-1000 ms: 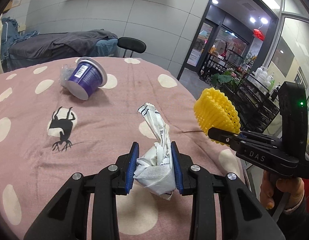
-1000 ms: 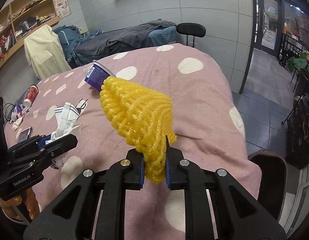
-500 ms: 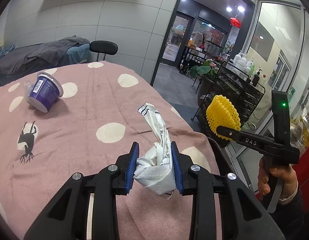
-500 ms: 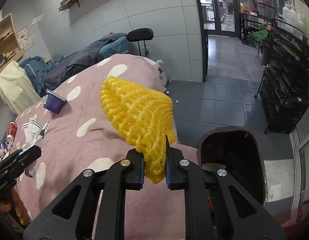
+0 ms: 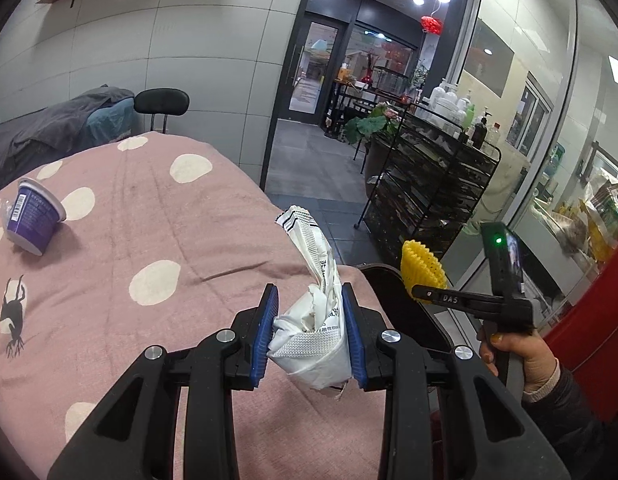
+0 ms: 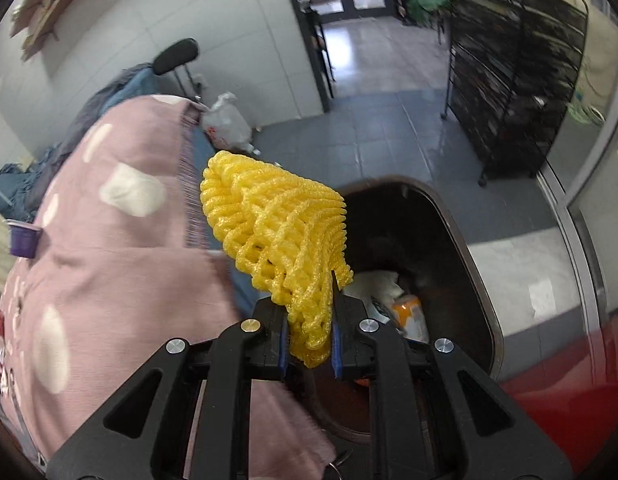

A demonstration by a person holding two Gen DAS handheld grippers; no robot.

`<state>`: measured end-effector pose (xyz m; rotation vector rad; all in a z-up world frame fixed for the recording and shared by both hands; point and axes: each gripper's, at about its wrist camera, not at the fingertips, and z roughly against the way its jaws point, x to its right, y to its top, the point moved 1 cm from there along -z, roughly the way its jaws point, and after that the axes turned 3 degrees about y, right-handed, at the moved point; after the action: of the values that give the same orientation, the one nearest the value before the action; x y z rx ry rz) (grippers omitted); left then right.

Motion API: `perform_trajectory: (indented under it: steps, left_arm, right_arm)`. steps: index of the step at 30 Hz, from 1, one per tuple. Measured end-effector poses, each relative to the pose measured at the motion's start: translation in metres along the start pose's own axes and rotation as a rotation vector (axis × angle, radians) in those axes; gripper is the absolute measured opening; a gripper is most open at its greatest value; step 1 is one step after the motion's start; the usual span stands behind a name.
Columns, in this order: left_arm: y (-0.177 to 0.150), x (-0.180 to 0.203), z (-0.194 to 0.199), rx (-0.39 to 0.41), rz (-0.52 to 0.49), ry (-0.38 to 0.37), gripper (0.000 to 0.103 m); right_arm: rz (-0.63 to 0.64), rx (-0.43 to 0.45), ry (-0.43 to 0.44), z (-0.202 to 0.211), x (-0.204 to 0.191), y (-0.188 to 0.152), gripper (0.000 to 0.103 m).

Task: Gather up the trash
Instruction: 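Carry the paper and yellow foam net toward the black bin, then open both tools over the black bin to drop paper and foam net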

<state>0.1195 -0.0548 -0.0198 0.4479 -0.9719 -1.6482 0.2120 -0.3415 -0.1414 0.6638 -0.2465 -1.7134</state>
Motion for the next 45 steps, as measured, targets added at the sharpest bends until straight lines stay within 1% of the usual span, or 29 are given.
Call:
perform_trajectory:
  steps: [5,7,12,15,16,17,19,22,26,29,33,37,43,45]
  left_arm:
    - [0.0,0.013,-0.007,-0.015,-0.019,-0.025,0.032]
    - [0.0,0.017,-0.007,-0.017,-0.027,-0.03,0.032]
    - [0.0,0.022,-0.011,-0.027,-0.039,-0.042,0.032]
    - [-0.001,0.026,-0.012,-0.032,-0.044,-0.047,0.032]
    - [0.0,0.027,-0.013,-0.033,-0.044,-0.05,0.032]
    - [0.0,0.028,-0.014,-0.034,-0.045,-0.054,0.032]
    - [0.001,0.033,-0.015,-0.039,-0.05,-0.063,0.032]
    - [0.003,0.041,-0.019,-0.04,-0.065,-0.08,0.032]
    - [0.007,0.056,-0.026,-0.04,-0.089,-0.127,0.032]
    - [0.01,0.07,-0.035,-0.054,-0.1,-0.166,0.032]
    - [0.01,0.093,-0.05,-0.082,-0.14,-0.209,0.032]
    - [0.008,0.113,-0.064,-0.115,-0.166,-0.252,0.032]
    - [0.007,0.136,-0.085,-0.162,-0.191,-0.287,0.032]
    - [0.006,0.143,-0.092,-0.173,-0.206,-0.288,0.032]
  right_arm:
    - [-0.072,-0.078,-0.045,-0.039,0.032,-0.011,0.016]
    - [-0.099,-0.11,-0.05,-0.054,0.043,-0.015,0.016]
    - [-0.152,-0.143,-0.077,-0.079,0.06,-0.022,0.017]
    - [-0.185,-0.163,-0.073,-0.087,0.066,-0.026,0.025]
    - [-0.188,-0.165,-0.07,-0.088,0.067,-0.028,0.035]
    - [-0.188,-0.161,-0.067,-0.087,0.067,-0.029,0.049]
    - [-0.178,-0.136,-0.075,-0.081,0.065,-0.03,0.063]
    - [-0.16,-0.1,-0.091,-0.071,0.061,-0.029,0.063]
    - [-0.156,-0.039,-0.099,-0.047,0.06,-0.024,0.065]
    - [-0.155,0.014,-0.107,-0.026,0.059,-0.02,0.07]
    - [-0.153,0.069,-0.126,-0.001,0.063,-0.015,0.071]
    - [-0.165,0.099,-0.133,0.015,0.071,-0.012,0.071]
    - [-0.195,0.115,-0.152,0.026,0.085,-0.013,0.071]
    - [-0.203,0.116,-0.158,0.027,0.089,-0.014,0.071]
